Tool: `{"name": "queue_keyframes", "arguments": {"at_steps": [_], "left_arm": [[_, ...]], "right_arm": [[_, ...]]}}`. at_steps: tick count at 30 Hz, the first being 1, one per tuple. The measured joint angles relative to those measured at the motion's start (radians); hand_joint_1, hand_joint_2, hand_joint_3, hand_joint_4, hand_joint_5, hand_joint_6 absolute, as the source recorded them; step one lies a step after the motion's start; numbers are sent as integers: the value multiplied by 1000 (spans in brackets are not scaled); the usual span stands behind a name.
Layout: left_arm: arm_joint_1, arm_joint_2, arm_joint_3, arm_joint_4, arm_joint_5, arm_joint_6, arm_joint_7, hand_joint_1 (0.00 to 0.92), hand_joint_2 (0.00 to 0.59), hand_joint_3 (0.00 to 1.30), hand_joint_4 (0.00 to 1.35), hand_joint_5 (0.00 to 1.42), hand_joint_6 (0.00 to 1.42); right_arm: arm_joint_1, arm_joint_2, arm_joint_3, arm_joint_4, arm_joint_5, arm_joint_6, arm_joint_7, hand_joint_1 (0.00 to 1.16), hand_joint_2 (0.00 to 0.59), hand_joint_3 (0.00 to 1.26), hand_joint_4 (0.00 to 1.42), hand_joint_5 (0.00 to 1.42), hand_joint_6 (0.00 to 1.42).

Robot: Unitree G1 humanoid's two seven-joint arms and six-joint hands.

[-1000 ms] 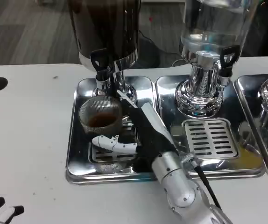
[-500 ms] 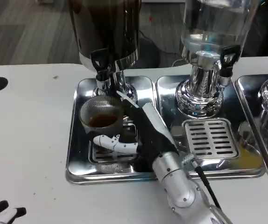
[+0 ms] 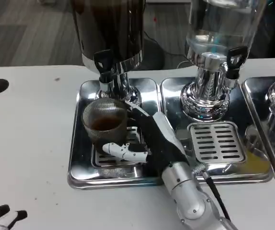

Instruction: Grasp the cup under the faucet to collect the drink, then remove the cup.

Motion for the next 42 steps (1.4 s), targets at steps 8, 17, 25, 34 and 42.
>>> {"name": "queue_keyframes", "arguments": {"at_steps": [8, 17, 25, 34, 42], "left_arm": [[1, -7, -2, -2, 23, -2, -1, 0, 110, 258, 139, 231, 517], [2, -9, -2, 1, 29, -3, -1, 0, 111, 266, 140, 231, 517], [2, -9, -2, 11, 29, -2, -2, 0, 113, 297, 141, 235, 517], [2, -8, -2, 15, 29, -1, -13, 0, 114, 319, 150, 246, 517], [-2, -8, -4, 16, 29, 9, -30, 0, 132, 343, 164, 255, 517]], "right_arm": [[5, -2, -4, -2, 19, -5, 4, 726, 140, 123, 112, 185, 64], [3, -1, -5, 4, 42, -15, 26, 722, 139, 72, 40, 116, 27], [-12, 6, -5, 31, 54, -29, 42, 723, 133, 21, 2, 97, 8], [-22, 12, -10, 50, 56, -43, 42, 713, 136, 82, 118, 178, 70], [-22, 12, -21, 57, 57, -54, 32, 708, 126, 147, 196, 231, 113]]}}
